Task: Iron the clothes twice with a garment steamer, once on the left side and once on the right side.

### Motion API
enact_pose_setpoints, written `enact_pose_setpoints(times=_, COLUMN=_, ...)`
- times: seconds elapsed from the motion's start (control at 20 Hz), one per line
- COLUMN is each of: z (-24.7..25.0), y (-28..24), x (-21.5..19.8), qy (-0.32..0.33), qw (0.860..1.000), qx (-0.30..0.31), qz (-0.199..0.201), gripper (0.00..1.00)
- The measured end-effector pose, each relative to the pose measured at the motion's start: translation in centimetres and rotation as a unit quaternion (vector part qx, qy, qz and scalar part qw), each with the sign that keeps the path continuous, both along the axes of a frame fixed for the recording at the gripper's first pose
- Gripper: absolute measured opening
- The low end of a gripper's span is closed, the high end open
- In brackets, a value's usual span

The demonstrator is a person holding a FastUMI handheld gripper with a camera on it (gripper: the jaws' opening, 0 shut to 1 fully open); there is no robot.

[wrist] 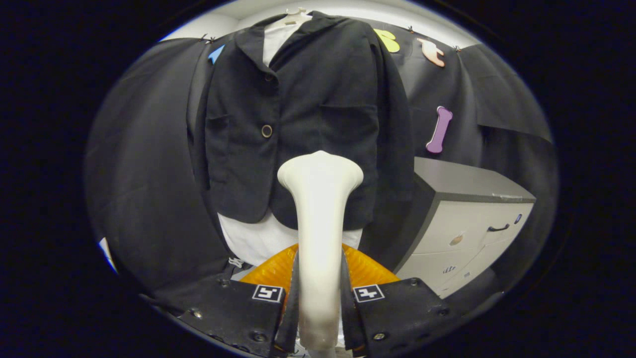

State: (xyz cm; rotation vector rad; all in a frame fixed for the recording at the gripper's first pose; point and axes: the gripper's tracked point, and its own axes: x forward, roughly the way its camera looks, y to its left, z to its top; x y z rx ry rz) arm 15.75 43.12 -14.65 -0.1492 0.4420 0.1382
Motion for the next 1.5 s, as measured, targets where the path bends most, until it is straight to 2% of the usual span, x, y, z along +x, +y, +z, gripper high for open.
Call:
enact_pose_setpoints(times=0.5, z=-6.9, y=-0.6, x=-1.6, qy=0.086, qw=0.996, qx=-0.020, qz=-0.021, gripper=0.38)
enact_pose_setpoints(times=0.6, z=-6.2, y=-0.6, x=-1.7, qy=0.078, qw=0.996, qx=-0.022, qz=-0.022, gripper=0.39)
enact_pose_setpoints(times=0.75, z=-4.2, y=0.0, x=-1.0, qy=0.040, qw=0.999, qx=-0.028, qz=0.003, gripper=0.38)
enact_pose_setpoints(times=0.9, z=1.0, y=1.9, x=-0.1, qy=-0.031, qw=0.999, qx=-0.019, qz=0.036, gripper=0.38)
enact_pose_setpoints(times=1.05, z=9.3, y=6.1, x=1.0, qy=-0.129, qw=0.989, qx=0.012, qz=0.070, gripper=0.38)
enact_pose_setpoints(times=1.25, z=21.2, y=11.6, x=2.4, qy=-0.259, qw=0.958, qx=0.053, qz=0.112, gripper=0.38)
enact_pose_setpoints(times=1.35, z=25.7, y=14.4, x=3.2, qy=-0.304, qw=0.941, qx=0.069, qz=0.132, gripper=0.38)
enact_pose_setpoints(times=1.5, z=29.6, y=18.3, x=3.4, qy=-0.356, qw=0.919, qx=0.078, qz=0.152, gripper=0.38)
